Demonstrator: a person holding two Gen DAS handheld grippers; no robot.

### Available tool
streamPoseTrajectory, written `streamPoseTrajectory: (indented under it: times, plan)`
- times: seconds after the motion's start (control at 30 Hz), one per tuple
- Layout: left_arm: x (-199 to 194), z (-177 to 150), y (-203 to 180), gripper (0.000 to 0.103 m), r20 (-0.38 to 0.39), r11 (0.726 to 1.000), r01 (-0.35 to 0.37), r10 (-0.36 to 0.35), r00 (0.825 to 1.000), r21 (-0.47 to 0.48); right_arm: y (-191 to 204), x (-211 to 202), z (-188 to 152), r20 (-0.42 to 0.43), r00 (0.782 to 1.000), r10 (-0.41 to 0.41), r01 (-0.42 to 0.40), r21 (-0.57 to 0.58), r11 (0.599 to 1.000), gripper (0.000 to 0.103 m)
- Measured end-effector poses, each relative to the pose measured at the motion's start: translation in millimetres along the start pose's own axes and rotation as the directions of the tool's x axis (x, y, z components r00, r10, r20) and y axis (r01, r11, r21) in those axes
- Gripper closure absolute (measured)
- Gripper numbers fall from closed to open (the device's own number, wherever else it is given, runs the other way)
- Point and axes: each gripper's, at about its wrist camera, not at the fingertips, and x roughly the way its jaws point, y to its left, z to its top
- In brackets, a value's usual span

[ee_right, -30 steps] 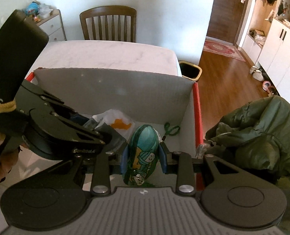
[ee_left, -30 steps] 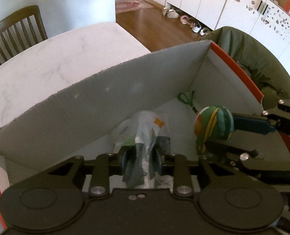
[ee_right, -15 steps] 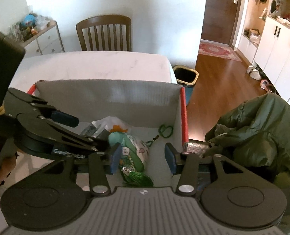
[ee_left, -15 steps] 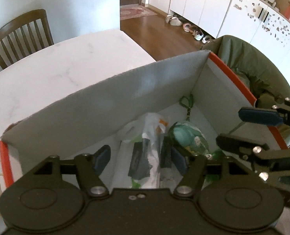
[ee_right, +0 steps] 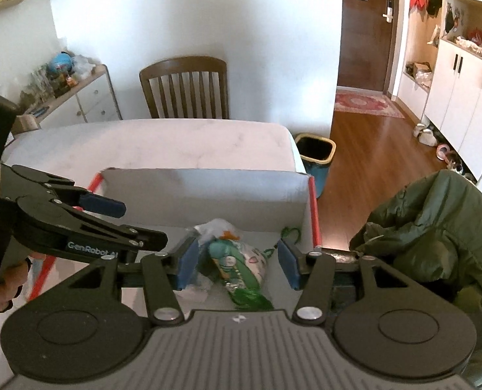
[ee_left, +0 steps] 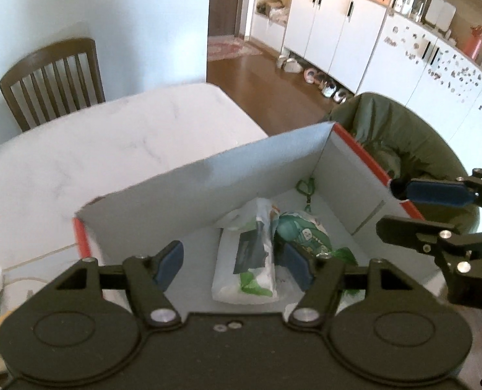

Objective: Organize objects
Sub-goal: 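Withdraw both tools from the shoebox back over the table items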

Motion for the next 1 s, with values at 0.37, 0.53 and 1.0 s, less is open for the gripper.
streamPoseTrajectory:
  times: [0.37, 0.53, 1.0]
  plan:
    - [-67, -25, 26, 0.031, 0.116, 0.998, 0.017, -0.01, 0.993, -0.053, 42, -37, 3, 0.067, 0.996, 0.052, -0.053, 0.012, 0.999, 0.045]
    - [-100, -44, 45, 0.025, 0.161, 0.998, 0.0, 0.011, 0.987, -0.064, 70, -51, 4, 0.099, 0.992, 0.084, -0.085, 0.011, 0.996, 0.04]
    - [-160, -98, 116, 0.007, 0.213, 0.986, -0.033, 0.068, 0.975, -0.162, 155, -70, -6, 0.142, 0.978, 0.153, -0.153, -0.01, 0.988, 0.025]
